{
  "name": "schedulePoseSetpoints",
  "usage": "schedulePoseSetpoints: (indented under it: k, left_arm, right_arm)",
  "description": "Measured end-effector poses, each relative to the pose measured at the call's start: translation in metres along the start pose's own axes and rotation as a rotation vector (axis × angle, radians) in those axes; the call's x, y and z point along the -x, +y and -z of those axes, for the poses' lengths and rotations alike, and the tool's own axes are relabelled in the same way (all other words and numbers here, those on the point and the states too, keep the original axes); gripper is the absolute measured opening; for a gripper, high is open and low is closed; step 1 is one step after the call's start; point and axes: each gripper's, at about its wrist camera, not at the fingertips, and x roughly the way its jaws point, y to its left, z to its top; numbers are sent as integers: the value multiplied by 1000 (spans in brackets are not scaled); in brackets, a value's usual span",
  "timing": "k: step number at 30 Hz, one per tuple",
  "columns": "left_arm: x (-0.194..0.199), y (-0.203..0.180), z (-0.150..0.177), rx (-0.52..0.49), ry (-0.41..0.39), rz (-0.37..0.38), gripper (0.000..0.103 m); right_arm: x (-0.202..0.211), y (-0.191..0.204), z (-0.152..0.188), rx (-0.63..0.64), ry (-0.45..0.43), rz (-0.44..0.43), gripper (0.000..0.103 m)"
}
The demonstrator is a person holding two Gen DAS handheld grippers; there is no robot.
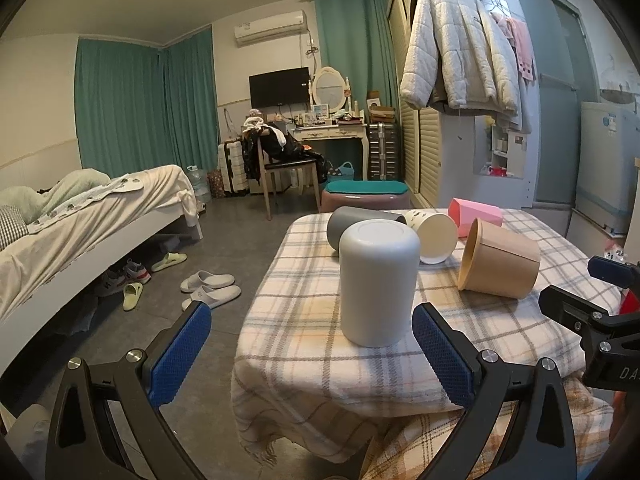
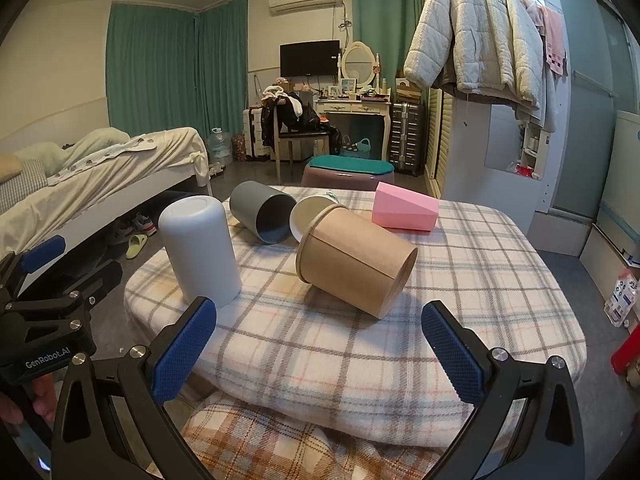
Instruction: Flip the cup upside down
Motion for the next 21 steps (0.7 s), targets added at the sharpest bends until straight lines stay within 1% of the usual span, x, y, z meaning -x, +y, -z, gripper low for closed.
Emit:
schedulePoseSetpoints:
  k: [14,21]
  left_arm:
    - [0,1,4,7,8,3,103]
    - [0,0,5,8,8,4,103]
  right_arm:
    - [0,0,1,0,3,0,103]
    - [-1,0,3,-2,20,-1,103]
